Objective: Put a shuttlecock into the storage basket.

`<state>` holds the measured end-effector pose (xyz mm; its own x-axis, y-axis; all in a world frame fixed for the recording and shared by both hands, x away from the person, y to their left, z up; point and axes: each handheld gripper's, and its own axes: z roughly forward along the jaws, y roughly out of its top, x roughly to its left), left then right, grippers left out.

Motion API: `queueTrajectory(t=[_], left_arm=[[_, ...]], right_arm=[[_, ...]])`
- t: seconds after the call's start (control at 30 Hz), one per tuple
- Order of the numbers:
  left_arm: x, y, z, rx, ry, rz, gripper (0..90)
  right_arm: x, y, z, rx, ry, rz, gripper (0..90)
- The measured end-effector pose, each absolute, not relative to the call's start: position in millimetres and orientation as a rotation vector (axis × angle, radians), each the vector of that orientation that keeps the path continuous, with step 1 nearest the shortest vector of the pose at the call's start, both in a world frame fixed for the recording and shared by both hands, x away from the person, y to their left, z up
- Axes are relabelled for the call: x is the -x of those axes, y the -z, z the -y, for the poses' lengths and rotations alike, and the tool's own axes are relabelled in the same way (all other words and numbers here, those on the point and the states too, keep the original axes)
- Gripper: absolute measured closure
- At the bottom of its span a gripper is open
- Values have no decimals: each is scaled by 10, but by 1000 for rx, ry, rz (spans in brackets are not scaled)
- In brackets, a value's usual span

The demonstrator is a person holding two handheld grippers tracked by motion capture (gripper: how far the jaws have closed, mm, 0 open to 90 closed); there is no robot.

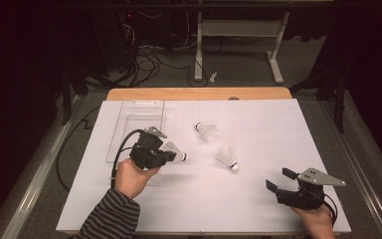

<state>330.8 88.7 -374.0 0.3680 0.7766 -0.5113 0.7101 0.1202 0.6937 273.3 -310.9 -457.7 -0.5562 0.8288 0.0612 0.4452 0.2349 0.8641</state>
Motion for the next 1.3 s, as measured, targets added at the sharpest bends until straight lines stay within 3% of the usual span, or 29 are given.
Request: queueTrajectory(t=[1.3], left_arm=[[-3422,3531,-1209,-1482,-133,-1386,894]], right_arm=[[-2734,4578,3107,-1173,-1255,-2103,233]])
